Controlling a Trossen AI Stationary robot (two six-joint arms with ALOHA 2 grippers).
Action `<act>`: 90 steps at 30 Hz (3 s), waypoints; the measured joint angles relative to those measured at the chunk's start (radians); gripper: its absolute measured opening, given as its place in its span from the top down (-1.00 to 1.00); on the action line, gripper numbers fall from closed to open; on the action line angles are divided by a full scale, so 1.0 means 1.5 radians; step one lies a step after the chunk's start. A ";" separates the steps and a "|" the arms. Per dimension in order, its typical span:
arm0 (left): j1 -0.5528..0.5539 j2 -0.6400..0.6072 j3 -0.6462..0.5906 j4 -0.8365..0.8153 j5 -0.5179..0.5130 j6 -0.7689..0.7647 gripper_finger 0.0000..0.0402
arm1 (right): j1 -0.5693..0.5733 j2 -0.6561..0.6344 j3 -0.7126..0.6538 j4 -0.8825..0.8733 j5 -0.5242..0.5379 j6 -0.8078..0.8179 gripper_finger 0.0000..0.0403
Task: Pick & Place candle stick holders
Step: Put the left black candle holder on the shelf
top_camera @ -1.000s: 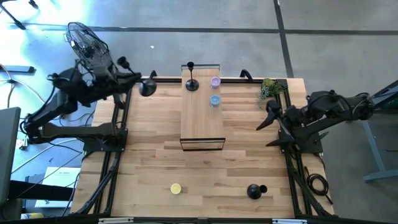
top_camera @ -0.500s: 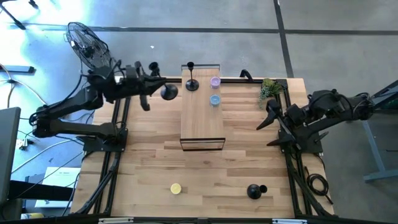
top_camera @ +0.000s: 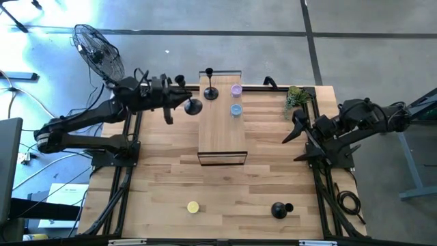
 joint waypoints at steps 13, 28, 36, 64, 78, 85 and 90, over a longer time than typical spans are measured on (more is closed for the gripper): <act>0.010 0.072 -0.056 0.079 0.013 -0.017 0.96 | 0.000 0.000 0.000 0.000 0.003 0.016 -0.40; 0.009 0.180 -0.055 0.163 0.030 0.021 0.96 | 0.000 0.000 0.000 0.001 0.007 0.035 -0.40; 0.009 0.227 -0.055 0.191 0.047 0.036 0.96 | 0.000 0.000 0.000 0.001 0.007 0.035 -0.40; 0.057 0.262 -0.146 0.379 0.100 -0.019 0.96 | 0.000 0.000 0.000 -0.004 0.015 0.035 -0.40; 0.057 0.279 -0.146 0.367 0.099 0.019 0.96 | 0.000 0.001 0.000 0.001 0.033 0.050 -0.40; 0.057 0.279 -0.146 0.358 0.098 0.032 0.96 | 0.000 0.001 0.000 0.001 0.046 0.050 -0.40; 0.057 0.306 -0.146 0.364 0.110 0.021 0.96 | 0.000 0.001 0.000 0.001 0.047 0.050 -0.40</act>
